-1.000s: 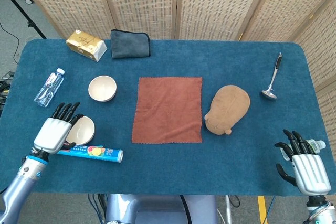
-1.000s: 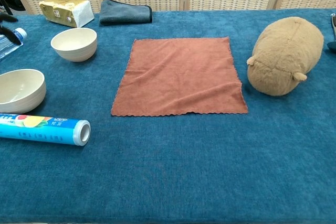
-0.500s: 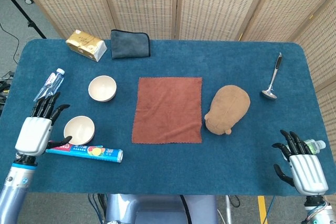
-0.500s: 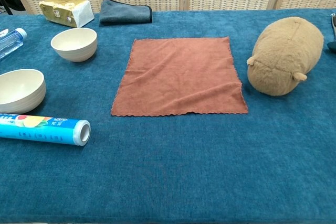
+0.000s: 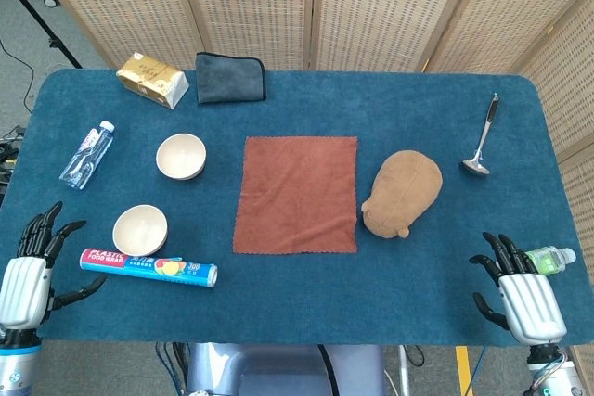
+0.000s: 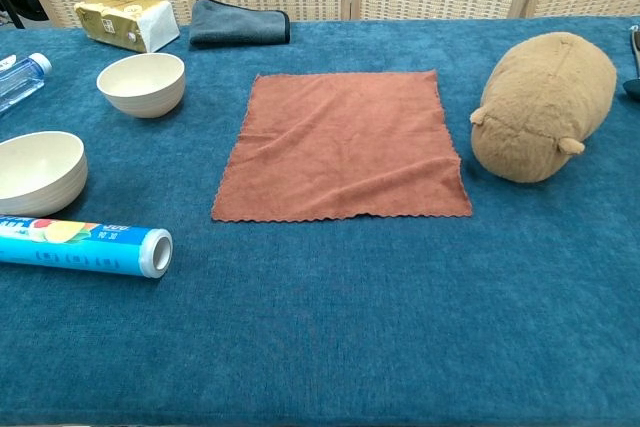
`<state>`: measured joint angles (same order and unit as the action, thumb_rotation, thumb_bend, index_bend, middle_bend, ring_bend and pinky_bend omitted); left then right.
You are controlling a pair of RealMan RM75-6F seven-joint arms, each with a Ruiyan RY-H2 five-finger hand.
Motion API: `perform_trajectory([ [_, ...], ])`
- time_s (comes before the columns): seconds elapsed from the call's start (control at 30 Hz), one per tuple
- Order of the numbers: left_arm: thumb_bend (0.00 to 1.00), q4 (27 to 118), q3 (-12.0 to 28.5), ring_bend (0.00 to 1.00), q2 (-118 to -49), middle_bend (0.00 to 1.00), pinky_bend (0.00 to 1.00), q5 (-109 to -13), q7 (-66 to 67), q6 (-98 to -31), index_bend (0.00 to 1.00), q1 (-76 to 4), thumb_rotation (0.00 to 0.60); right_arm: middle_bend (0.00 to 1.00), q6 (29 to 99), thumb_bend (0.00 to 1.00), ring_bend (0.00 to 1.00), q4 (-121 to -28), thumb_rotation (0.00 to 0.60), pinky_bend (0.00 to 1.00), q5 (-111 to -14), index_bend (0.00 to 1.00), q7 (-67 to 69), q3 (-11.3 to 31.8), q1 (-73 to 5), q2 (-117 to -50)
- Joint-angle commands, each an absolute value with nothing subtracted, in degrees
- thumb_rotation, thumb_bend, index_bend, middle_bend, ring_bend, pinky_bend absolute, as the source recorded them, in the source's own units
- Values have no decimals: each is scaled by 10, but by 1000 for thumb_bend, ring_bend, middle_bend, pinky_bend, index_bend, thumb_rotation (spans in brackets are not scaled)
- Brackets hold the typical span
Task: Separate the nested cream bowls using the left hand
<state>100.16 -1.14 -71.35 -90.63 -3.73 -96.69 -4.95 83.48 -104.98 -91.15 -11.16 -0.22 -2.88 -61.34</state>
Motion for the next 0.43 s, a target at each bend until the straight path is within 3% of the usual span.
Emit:
perform_trajectory([
  [0.03, 133, 996, -8, 0, -719, 0, 0, -912, -42, -972, 229, -43, 545, 73, 832, 361, 0, -1049, 600, 169, -914, 311, -114, -4, -31, -617],
  [0.43, 133, 1015, -5, 0, -715, 0, 0, -943, -45, -989, 229, -30, 547, 73, 822, 363, 0, -1043, 600, 169, -910, 311, -114, -8, -33, -622],
])
